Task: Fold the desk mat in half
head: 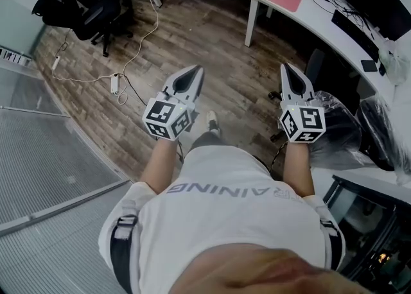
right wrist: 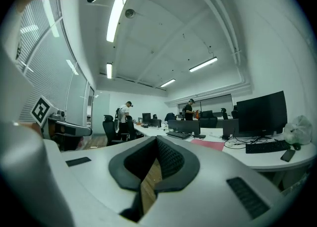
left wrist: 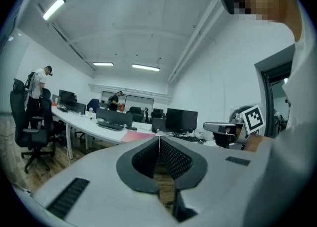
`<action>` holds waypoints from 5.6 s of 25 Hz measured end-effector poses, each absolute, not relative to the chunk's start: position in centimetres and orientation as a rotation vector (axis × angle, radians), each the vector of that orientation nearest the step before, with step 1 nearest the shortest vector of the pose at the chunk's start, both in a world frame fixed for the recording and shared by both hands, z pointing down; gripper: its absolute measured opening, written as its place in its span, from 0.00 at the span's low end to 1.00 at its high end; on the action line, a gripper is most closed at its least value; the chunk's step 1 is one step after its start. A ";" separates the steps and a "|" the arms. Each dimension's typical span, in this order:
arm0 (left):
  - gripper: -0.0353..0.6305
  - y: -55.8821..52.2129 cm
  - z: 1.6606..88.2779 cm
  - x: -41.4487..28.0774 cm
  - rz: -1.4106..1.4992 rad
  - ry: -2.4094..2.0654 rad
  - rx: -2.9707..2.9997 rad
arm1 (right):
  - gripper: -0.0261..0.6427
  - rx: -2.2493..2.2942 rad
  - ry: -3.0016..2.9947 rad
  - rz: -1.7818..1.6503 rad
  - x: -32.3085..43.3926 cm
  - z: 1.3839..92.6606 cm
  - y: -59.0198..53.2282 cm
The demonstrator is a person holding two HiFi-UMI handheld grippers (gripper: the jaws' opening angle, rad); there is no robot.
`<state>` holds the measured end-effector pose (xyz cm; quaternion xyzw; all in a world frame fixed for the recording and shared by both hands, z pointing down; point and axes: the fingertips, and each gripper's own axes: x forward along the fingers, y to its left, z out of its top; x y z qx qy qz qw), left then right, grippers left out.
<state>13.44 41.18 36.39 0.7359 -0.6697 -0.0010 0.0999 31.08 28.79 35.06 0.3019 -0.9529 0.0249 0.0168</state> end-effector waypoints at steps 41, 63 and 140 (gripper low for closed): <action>0.10 28.7 38.8 -12.9 -0.099 -1.990 2.013 | 0.07 0.743 -2.858 0.182 3.9 38.0 13.7; 0.10 11.0 37.5 -19.3 -0.052 -2.110 1.919 | 0.07 0.698 -2.866 0.259 -2.5 39.4 -6.6; 0.10 -23.6 48.8 -32.5 0.089 -1.679 2.016 | 0.23 0.397 -1.935 -0.318 -18.3 74.4 -29.0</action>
